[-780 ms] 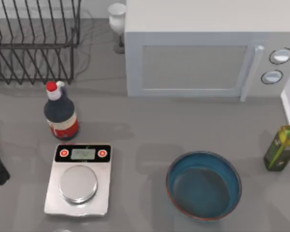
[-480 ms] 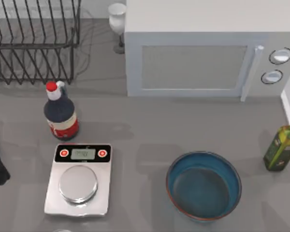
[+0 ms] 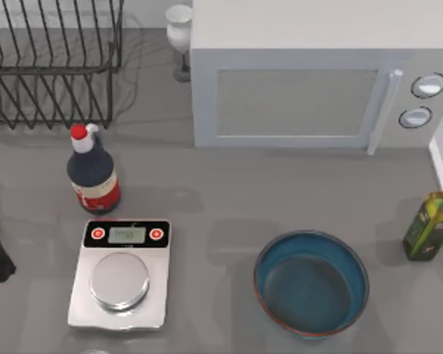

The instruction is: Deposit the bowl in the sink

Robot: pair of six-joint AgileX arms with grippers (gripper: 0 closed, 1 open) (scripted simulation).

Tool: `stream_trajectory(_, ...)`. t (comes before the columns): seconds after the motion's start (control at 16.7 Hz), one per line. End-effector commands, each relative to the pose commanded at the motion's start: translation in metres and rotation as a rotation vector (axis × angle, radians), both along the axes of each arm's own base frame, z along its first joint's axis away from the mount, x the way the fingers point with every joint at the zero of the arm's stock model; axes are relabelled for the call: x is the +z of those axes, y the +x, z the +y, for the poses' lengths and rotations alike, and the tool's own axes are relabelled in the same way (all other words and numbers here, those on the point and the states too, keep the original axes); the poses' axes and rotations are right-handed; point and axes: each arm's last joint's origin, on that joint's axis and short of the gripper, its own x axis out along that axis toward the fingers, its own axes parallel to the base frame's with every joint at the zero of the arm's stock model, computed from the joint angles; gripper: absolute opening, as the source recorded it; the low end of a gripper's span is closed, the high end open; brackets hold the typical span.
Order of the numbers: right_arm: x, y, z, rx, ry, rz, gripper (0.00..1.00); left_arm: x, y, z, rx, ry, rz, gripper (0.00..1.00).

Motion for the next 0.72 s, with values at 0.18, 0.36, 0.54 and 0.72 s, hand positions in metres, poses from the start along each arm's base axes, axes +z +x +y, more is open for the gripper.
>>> stream_trajectory(0.18, 0.006, 0.032, 0.029, 0.024, -0.030, 0.327, 1.00, 0.000, 0.000, 0.000, 0.000, 0.000, 0.000, 1.00)
stream_trajectory(0.36, 0.004, 0.061, 0.062, 0.024, -0.094, 0.592, 1.00, 0.000, 0.000, 0.000, 0.000, 0.000, 0.000, 1.00)
stream_trajectory(0.54, 0.003, 0.080, 0.094, 0.012, -0.157, 0.757, 1.00, 0.000, 0.000, 0.000, 0.000, 0.000, 0.000, 1.00)
stream_trajectory(0.72, 0.002, 0.093, 0.119, -0.001, -0.206, 0.848, 1.00, 0.000, 0.000, 0.000, 0.000, 0.000, 0.000, 1.00)
